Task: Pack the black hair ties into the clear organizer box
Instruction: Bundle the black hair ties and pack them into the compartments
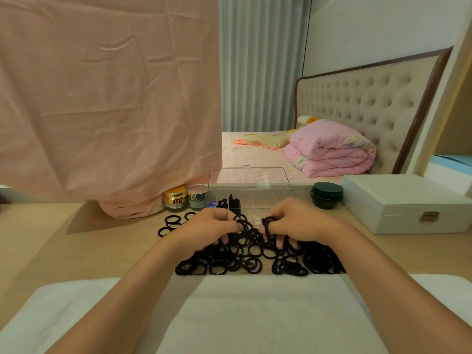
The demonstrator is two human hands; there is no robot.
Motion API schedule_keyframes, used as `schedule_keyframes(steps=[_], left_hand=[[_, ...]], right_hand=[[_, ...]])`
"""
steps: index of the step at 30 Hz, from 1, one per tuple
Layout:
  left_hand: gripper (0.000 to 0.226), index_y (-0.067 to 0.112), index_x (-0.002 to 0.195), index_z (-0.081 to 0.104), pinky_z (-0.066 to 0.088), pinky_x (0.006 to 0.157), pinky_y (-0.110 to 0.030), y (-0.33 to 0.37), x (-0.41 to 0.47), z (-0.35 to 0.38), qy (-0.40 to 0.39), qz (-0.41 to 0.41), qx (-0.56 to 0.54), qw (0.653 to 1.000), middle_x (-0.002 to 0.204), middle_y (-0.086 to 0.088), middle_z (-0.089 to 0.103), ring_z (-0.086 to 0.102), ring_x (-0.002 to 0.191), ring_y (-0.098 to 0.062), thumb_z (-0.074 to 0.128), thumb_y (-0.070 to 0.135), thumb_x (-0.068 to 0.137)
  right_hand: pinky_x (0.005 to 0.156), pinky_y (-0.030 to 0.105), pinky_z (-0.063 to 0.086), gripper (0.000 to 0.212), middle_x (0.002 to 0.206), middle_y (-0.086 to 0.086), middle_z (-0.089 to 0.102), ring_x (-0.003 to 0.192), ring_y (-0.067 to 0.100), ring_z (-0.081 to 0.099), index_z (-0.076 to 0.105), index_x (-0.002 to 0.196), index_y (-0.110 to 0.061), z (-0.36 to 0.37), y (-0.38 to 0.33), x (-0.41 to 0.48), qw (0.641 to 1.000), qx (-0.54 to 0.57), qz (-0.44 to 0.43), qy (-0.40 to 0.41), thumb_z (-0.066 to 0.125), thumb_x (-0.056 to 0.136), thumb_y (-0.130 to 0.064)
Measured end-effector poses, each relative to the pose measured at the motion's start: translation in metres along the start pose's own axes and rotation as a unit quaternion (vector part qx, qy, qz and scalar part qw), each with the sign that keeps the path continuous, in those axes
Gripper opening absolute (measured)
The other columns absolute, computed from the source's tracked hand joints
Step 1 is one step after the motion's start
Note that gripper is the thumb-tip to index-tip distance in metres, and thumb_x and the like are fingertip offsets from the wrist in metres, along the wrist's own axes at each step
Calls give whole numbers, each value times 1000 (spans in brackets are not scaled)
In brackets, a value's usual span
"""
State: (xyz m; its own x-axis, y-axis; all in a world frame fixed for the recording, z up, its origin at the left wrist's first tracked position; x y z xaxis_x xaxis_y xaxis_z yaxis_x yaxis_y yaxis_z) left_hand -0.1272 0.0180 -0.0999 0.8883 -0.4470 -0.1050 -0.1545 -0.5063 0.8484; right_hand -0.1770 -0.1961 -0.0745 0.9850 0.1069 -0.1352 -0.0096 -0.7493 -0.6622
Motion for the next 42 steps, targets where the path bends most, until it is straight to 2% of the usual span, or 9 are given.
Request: schedule_keyframes(steps=[6, 11, 14, 18, 22, 25, 30, 34, 42], left_hand=[[10, 20, 96, 72, 54, 68, -19, -1, 1, 3, 11, -16, 0, 1000, 87, 0, 73, 66, 72, -6, 66, 27, 95], [14, 23, 89, 76, 48, 60, -15, 3, 0, 4, 28, -23, 8, 999, 72, 5, 66, 60, 67, -4, 65, 30, 95], [14, 18, 97, 77, 59, 78, -25, 4, -1, 3, -1, -39, -90, 995, 92, -5, 72, 69, 87, -14, 65, 25, 95], [24, 6, 115, 68, 60, 89, -37, 7, -4, 0, -60, -35, -216, 974, 74, -4, 70, 73, 96, -22, 61, 23, 99], [22, 17, 102, 75, 61, 82, -29, 8, -6, 0, -55, -2, -106, 993, 95, -1, 78, 75, 93, -12, 78, 31, 85], [9, 13, 93, 75, 62, 80, -29, 6, -3, 0, -22, -15, -97, 995, 88, -3, 78, 76, 85, -13, 77, 20, 87], [16, 7, 103, 74, 63, 76, -29, 1, 0, -2, -5, -52, -104, 993, 91, -10, 77, 76, 79, -14, 73, 17, 91], [14, 9, 102, 74, 63, 76, -31, -4, 3, -1, 17, -80, -112, 990, 85, -10, 77, 75, 75, -14, 73, 17, 90], [19, 9, 105, 73, 62, 79, -30, 1, 2, 0, -12, -55, -116, 992, 89, -10, 77, 75, 79, -14, 73, 22, 91]], right_hand=[[49, 22, 52, 25, 93, 9, 79, 60, 13, 67, 69, 117, -19, 2, -22, -10, 990, 130, -52, -19, 72, 93, -12], [49, 22, 54, 14, 85, 10, 79, 63, 18, 72, 73, 99, -11, 22, -32, -4, 992, 125, -28, 2, 79, 88, -18], [47, 21, 48, 10, 71, 6, 76, 48, 13, 60, 76, 95, -17, 25, -28, 1, 994, 98, 5, 53, 78, 89, -25], [46, 21, 45, 11, 60, 2, 69, 40, 10, 52, 73, 87, -21, 29, -26, 3, 991, 80, 34, 106, 75, 90, -32], [43, 20, 45, 10, 59, 3, 68, 41, 11, 53, 71, 85, -23, 33, -28, 7, 988, 59, 49, 131, 76, 89, -31], [46, 20, 49, 10, 65, 4, 74, 43, 10, 59, 74, 94, -21, 31, -27, 7, 991, 78, 52, 97, 77, 90, -30], [57, 23, 59, 19, 79, 12, 75, 57, 11, 69, 75, 110, -7, 22, -22, 1, 981, 186, 35, 32, 72, 94, -17], [65, 31, 64, 18, 79, 13, 73, 63, 17, 68, 76, 110, -9, 17, -16, 3, 976, 210, 39, 47, 72, 94, -15], [52, 26, 57, 36, 76, 6, 73, 62, 19, 71, 63, 119, -15, 20, -34, -2, 974, 219, -35, 33, 77, 88, -5]])
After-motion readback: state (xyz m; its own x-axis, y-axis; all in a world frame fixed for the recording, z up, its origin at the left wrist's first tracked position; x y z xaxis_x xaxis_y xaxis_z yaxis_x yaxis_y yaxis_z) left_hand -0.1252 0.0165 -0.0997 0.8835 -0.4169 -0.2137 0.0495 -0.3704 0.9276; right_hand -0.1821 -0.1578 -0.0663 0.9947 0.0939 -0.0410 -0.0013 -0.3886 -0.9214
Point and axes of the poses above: each hand's wrist, its own x-axis towards the middle knuckle, its own z-axis out of the palm, y = z × x, the point moved 1 cm from there along x, towards the middle knuckle
